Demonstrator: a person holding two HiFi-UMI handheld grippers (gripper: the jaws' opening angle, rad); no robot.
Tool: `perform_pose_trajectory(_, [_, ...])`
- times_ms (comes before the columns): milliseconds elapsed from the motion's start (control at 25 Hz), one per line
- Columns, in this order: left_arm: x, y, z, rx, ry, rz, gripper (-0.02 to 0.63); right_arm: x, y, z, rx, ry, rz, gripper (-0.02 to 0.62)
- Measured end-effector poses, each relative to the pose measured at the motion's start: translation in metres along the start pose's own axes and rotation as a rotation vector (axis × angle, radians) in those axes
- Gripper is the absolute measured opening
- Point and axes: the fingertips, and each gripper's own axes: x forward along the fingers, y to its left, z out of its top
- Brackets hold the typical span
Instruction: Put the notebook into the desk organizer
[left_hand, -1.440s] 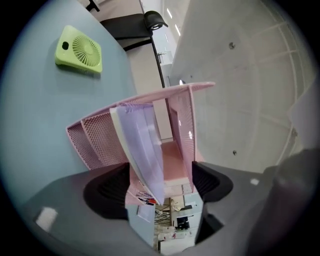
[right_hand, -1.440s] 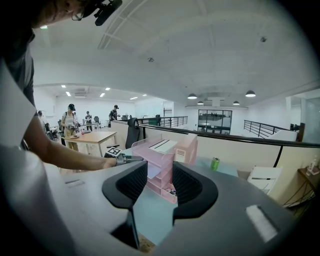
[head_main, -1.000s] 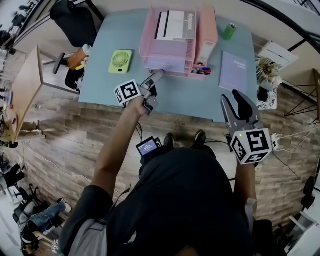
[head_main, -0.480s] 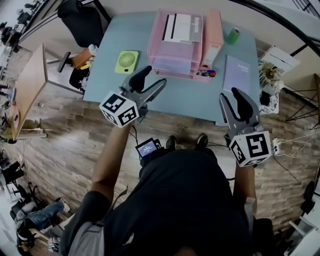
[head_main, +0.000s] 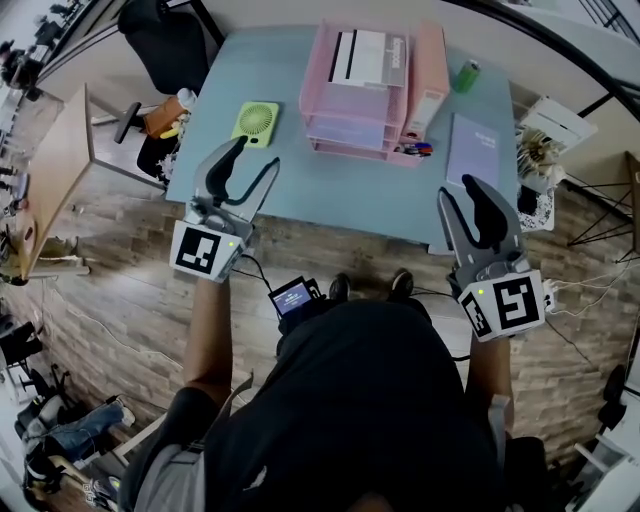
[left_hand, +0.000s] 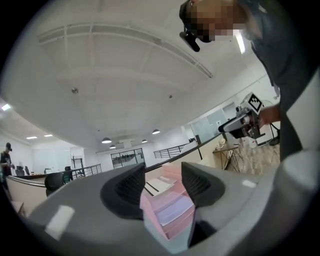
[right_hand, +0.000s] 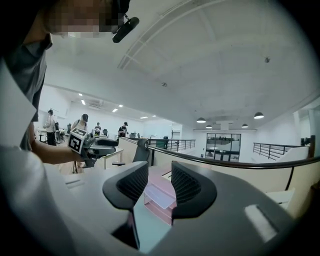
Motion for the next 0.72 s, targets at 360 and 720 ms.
perform_pose_trajectory(360, [-0.019,0.0,0.003,-0.015,-0.012,0.01,0.275,-0.001,0.005,-0.001,-0.013,0.018,0.001,0.144])
perform_pose_trajectory(720, [-0.015,-0.002,0.002,-0.032,-0.015,-0.002,0.275,-0.002,0.004,-0.004,-0.021,0.034,-0.014,0.144])
